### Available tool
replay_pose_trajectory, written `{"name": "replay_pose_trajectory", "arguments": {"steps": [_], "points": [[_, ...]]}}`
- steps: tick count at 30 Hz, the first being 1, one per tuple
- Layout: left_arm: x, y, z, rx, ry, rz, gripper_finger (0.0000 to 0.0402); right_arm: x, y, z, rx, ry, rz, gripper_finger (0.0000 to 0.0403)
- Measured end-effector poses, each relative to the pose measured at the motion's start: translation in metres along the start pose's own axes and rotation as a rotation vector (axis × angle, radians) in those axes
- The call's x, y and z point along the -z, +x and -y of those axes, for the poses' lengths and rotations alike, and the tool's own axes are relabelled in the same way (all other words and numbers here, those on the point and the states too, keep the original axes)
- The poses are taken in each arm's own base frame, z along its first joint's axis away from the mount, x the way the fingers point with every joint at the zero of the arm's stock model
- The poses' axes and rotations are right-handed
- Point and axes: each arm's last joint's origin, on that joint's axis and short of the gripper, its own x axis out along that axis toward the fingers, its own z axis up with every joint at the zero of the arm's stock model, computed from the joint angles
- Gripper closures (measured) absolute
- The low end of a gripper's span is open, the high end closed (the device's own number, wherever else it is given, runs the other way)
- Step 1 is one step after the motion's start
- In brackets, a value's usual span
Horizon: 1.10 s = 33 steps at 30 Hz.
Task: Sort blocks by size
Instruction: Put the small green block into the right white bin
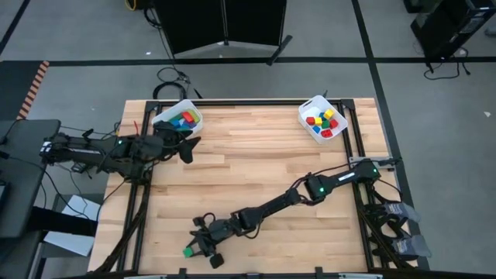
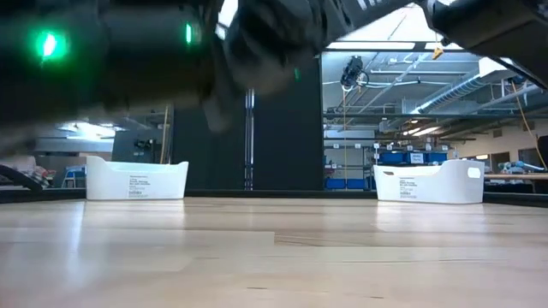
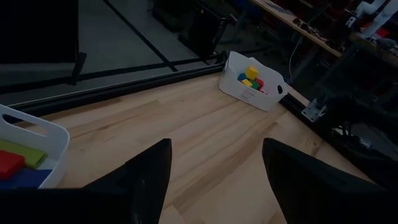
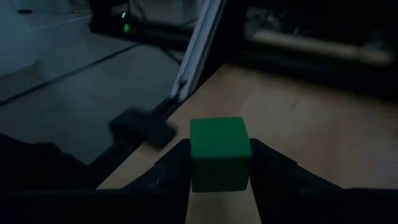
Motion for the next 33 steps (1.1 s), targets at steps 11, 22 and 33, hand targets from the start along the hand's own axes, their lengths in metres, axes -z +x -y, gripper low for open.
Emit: {"name": "replay_pose_trajectory", "arguments": {"steps": [11,22,33], "points": [[-0.002,-0.004,0.008,0.049,0.002,0.046,0.0143,-0.079,-0.044,0.064,0.167,-0.054,0.047,0.0263],[0.002,-0.011,0.014,0.07,0.019,0.056,0.0143,-0.049,-0.064,0.125,0.381,0.003,-0.1,0.0263],[0.007,-0.019,0.019,0.08,0.057,0.076,0.0143,-0.011,-0.181,0.142,0.698,0.092,-0.011,0.0263]]}}
